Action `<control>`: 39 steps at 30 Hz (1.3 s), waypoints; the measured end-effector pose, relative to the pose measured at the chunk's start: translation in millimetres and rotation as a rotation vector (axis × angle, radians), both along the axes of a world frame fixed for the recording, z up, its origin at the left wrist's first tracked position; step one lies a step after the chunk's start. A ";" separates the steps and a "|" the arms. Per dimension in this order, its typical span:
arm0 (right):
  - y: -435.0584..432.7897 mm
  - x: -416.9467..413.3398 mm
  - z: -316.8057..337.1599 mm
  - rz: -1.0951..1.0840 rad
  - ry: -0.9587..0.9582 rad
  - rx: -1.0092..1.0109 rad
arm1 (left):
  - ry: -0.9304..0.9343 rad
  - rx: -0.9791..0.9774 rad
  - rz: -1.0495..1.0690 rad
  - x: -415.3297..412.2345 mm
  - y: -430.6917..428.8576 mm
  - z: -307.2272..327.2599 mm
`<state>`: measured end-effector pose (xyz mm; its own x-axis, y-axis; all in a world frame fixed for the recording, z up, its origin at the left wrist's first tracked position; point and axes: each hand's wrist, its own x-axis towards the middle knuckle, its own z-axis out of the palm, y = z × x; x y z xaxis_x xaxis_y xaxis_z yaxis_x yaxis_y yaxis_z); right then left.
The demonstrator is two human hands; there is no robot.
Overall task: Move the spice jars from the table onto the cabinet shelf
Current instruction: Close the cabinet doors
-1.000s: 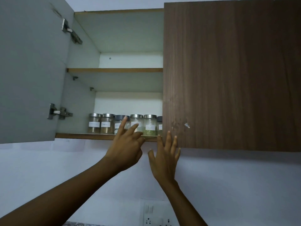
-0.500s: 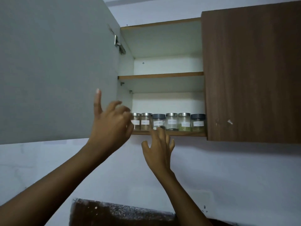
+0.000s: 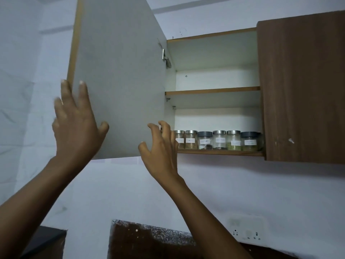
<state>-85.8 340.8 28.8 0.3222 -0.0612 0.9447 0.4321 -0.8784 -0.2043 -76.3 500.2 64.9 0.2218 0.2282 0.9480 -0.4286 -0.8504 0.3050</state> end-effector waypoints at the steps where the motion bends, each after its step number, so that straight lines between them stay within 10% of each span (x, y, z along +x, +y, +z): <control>1: 4.9 -0.4 0.4 -0.004 0.005 -0.007 | 0.010 -0.005 -0.010 1.7 2.9 -2.9; 26: 30.0 -34.9 28.0 0.045 -0.115 -0.076 | -0.192 0.010 -0.083 -28.4 -26.4 -29.7; 39: 15.6 -83.1 46.6 0.223 -0.110 0.074 | -0.319 -0.118 -0.565 -54.3 -78.4 -41.6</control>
